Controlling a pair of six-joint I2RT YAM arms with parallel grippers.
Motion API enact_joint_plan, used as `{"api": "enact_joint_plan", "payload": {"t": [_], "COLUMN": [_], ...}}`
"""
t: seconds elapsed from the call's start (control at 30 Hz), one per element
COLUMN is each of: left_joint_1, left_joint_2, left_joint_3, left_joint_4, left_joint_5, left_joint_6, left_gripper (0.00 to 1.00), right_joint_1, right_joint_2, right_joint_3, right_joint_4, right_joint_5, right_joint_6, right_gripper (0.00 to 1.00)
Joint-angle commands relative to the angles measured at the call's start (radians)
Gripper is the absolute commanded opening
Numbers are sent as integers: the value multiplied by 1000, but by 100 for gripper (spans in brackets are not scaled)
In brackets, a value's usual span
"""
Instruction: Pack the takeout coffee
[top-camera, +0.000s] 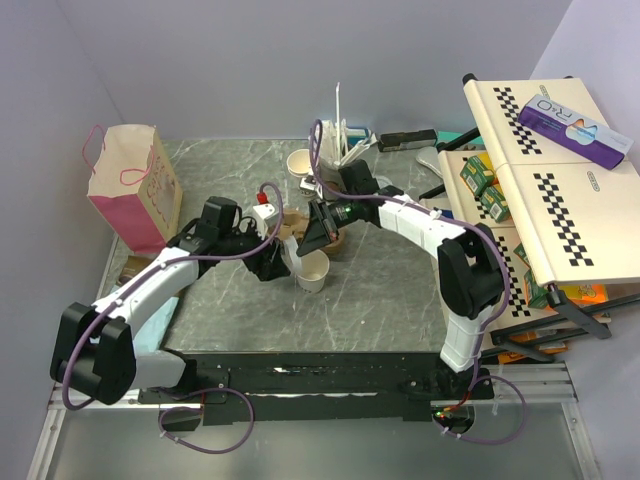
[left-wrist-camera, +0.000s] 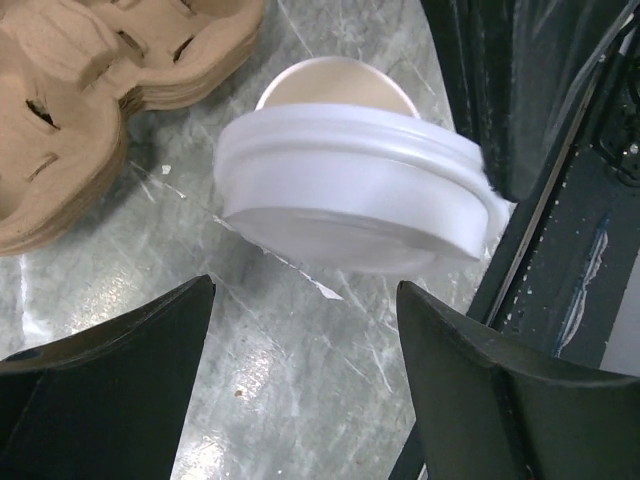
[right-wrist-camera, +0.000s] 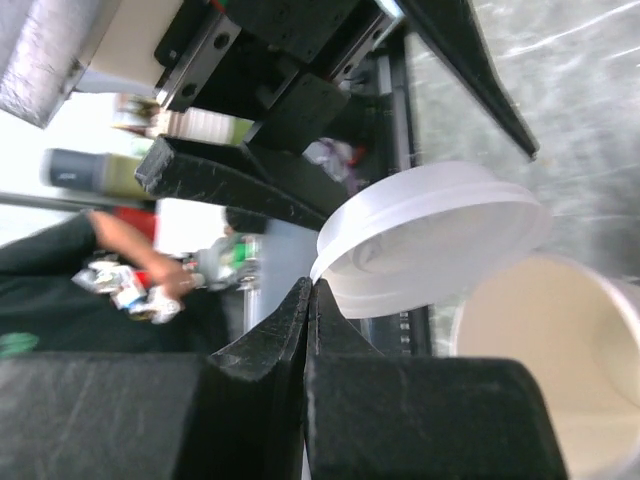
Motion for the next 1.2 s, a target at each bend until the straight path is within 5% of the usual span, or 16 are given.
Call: {"api": "enact_joint_plan", "payload": {"t": [0.0,0.3,0.63,1.17], "left_joint_1": [0,0,-9,-38], "left_joint_2": [-35,2,69,134], "left_joint_3": [62,103,122,143], "left_joint_4": [-17,1,83,135], "left_joint_5": [51,71,79,83], "left_joint_6": [27,16,-30,-64], "left_gripper": [80,80,81,80], "right_joint_1": [-22,-58,-83,-118], "right_joint_2": [-26,2,20,46], "right_joint_3": [-65,-199,-262,-233], "right_joint_4": [295,669,821,462], "right_joint_5": [-180,-220,-229,-214], "right_joint_6": [209,535,666,404], "right_gripper": [0,0,0,0]}}
